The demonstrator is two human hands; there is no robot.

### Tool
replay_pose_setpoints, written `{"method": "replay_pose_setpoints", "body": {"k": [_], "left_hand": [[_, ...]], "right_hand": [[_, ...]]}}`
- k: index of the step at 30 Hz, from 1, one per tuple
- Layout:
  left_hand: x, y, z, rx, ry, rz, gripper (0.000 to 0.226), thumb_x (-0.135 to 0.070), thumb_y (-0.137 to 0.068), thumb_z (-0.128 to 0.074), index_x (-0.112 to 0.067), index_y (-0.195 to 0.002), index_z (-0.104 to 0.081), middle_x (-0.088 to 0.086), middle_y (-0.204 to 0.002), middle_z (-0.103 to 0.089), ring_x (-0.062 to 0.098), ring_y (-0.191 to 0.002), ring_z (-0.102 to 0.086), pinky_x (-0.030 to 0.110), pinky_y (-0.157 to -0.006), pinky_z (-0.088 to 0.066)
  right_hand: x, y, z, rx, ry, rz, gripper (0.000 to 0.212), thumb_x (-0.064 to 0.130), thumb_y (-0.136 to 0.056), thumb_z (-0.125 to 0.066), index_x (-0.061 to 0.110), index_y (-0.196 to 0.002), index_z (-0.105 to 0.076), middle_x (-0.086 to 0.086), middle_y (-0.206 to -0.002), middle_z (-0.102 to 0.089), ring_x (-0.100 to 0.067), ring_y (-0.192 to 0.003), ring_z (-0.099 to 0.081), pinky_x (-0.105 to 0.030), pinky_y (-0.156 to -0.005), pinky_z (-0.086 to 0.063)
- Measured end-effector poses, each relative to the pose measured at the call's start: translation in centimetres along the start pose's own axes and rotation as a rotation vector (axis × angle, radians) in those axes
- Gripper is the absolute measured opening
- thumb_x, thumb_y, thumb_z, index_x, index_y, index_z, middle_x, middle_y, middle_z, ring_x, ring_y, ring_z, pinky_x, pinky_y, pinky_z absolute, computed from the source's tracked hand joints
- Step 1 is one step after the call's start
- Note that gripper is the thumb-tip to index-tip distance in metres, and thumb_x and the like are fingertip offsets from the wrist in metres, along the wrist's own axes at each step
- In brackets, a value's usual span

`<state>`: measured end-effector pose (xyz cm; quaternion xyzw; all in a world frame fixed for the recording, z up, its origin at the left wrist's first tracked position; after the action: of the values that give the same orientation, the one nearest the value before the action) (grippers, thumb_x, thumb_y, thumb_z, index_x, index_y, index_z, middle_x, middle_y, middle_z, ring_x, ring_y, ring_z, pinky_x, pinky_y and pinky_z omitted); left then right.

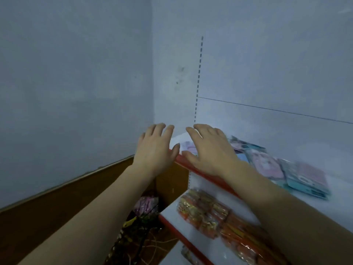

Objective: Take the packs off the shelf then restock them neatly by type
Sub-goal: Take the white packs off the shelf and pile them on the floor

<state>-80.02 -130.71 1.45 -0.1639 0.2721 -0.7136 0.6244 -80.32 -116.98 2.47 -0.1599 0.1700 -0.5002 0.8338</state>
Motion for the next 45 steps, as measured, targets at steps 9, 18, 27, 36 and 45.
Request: {"method": "replay_pose_setpoints", "body": {"k": [9, 18, 27, 36, 45], "left_hand": [[-22.2, 1.2, 0.7, -0.018, 0.28, -0.423, 0.059, -0.049, -0.094, -0.048, -0.016, -0.143, -0.047, 0.009, -0.142, -0.052, 0.031, -0.132, -0.044, 0.049, -0.103, -0.043], [-45.1, 11.0, 5.9, 0.01, 0.509, -0.73, 0.06, -0.051, -0.099, -0.043, -0.02, -0.151, -0.036, 0.006, -0.151, -0.042, 0.028, -0.14, -0.035, 0.047, -0.112, -0.034], [-61.8, 25.0, 11.7, 0.068, 0.701, -0.979, 0.072, -0.057, -0.089, -0.026, -0.014, -0.143, -0.048, 0.01, -0.138, -0.053, 0.033, -0.129, -0.046, 0.047, -0.1, -0.042], [-76.5, 33.8, 14.2, 0.105, 0.745, -1.172, 0.057, -0.047, -0.097, -0.05, -0.017, -0.146, -0.043, 0.006, -0.142, -0.049, 0.029, -0.133, -0.04, 0.045, -0.106, -0.036], [-92.7, 34.3, 13.1, 0.114, 0.806, -1.215, 0.057, -0.047, -0.097, -0.043, -0.017, -0.145, -0.044, 0.007, -0.135, -0.053, 0.031, -0.125, -0.047, 0.046, -0.102, -0.038]], "right_hand": [[-14.5, 17.4, 9.1, 0.009, 0.256, -0.409, 0.072, 0.06, -0.097, -0.041, 0.021, -0.155, -0.025, -0.008, -0.161, -0.027, -0.027, -0.147, -0.024, -0.05, -0.119, -0.021], [-21.4, 41.2, 20.1, 0.063, 0.443, -0.795, 0.072, 0.06, -0.098, -0.04, 0.02, -0.155, -0.025, -0.009, -0.161, -0.027, -0.028, -0.147, -0.024, -0.05, -0.119, -0.021], [-22.0, 63.3, 29.1, 0.139, 0.549, -1.093, 0.073, 0.06, -0.098, -0.041, 0.02, -0.156, -0.023, -0.007, -0.16, -0.026, -0.027, -0.148, -0.022, -0.049, -0.119, -0.02], [-24.9, 78.7, 33.1, 0.185, 0.587, -1.298, 0.072, 0.062, -0.098, -0.036, 0.021, -0.156, -0.022, -0.006, -0.16, -0.027, -0.026, -0.148, -0.022, -0.049, -0.12, -0.02], [-36.0, 87.9, 36.2, 0.242, 0.668, -1.385, 0.071, 0.062, -0.098, -0.035, 0.022, -0.156, -0.022, -0.006, -0.159, -0.027, -0.026, -0.147, -0.022, -0.049, -0.119, -0.021]]}}
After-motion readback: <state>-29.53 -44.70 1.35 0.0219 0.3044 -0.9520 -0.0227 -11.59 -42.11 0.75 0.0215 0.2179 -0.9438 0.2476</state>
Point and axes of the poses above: each hand's wrist, its own y-axis away from the middle knuckle, its own z-axis out of the back of the hand, x = y × z, the point moved 8 cm from there along -y, towards the middle knuckle
